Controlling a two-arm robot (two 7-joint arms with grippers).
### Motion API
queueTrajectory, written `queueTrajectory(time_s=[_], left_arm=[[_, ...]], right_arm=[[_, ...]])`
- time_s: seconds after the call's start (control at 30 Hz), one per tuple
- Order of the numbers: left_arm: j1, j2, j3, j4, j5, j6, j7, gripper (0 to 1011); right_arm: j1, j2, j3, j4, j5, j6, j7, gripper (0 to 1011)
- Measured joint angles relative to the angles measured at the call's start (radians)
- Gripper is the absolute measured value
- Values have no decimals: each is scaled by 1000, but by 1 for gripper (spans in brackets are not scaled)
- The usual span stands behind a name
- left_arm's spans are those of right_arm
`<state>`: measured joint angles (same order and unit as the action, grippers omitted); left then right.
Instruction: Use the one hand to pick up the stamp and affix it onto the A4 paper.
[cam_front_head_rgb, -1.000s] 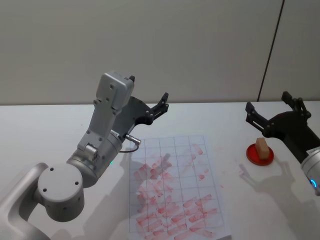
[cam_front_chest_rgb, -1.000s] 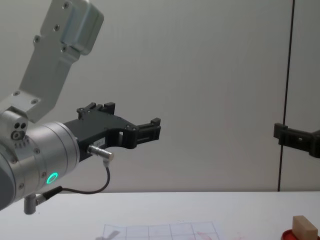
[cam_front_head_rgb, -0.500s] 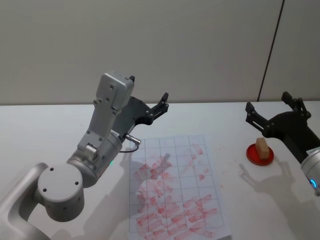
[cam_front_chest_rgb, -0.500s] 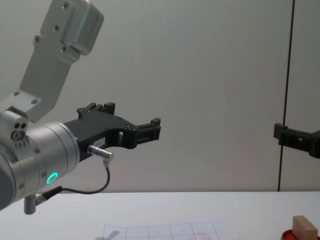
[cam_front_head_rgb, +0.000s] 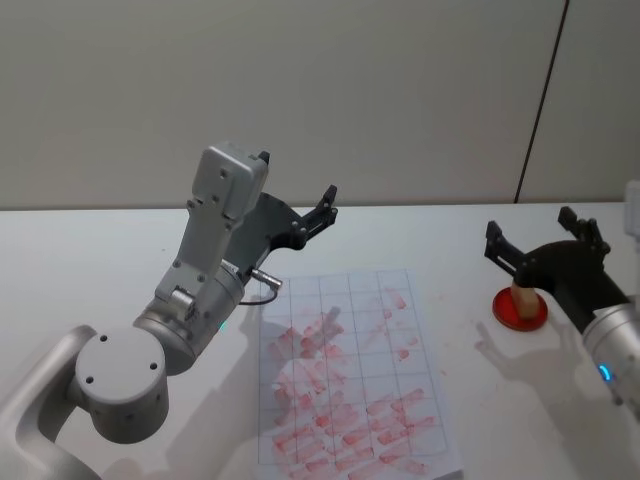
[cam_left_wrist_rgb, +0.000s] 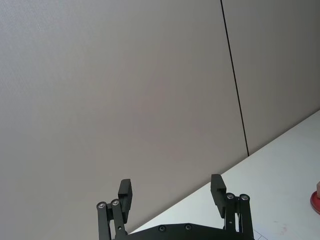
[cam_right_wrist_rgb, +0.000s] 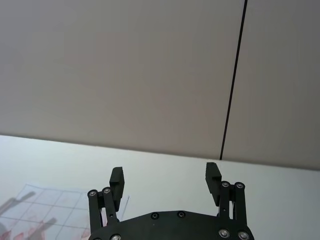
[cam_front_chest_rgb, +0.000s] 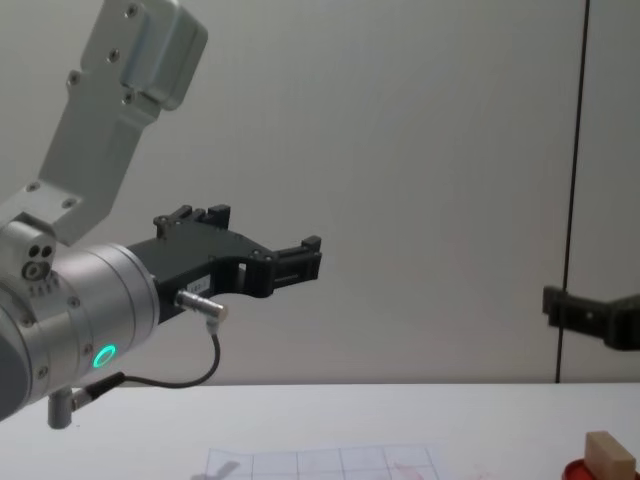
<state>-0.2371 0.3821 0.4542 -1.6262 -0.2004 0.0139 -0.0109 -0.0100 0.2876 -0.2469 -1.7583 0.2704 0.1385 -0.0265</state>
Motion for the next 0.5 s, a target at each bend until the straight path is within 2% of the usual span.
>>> queueTrajectory(time_s=[0.17, 0.5], left_arm=[[0, 0, 0, 0, 0, 0, 0, 1001], [0, 0, 0, 0, 0, 0, 0, 1001]], right_arm=[[12, -26, -10, 16, -7, 56, -39, 1001], [66, -99, -29, 98, -18, 184, -124, 1001]])
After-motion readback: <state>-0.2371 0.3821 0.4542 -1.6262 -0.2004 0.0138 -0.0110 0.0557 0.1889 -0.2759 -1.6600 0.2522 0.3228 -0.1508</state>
